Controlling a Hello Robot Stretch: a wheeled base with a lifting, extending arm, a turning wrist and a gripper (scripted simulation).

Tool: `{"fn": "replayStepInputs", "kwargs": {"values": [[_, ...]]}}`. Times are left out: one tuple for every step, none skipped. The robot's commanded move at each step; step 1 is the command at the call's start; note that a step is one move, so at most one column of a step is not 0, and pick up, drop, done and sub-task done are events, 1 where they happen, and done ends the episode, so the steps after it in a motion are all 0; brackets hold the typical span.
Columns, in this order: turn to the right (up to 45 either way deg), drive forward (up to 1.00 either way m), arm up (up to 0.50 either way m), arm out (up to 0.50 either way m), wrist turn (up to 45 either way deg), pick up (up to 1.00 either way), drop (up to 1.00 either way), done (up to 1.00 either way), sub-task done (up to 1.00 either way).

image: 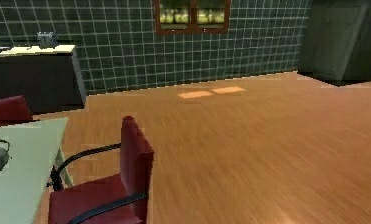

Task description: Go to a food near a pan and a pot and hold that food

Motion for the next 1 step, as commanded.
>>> {"fn": "replayStepInputs", "kwargs": {"values": [[12.0, 0.00, 0.00, 0.00, 0.0, 0.00, 0.00, 0.00, 0.00]]}}
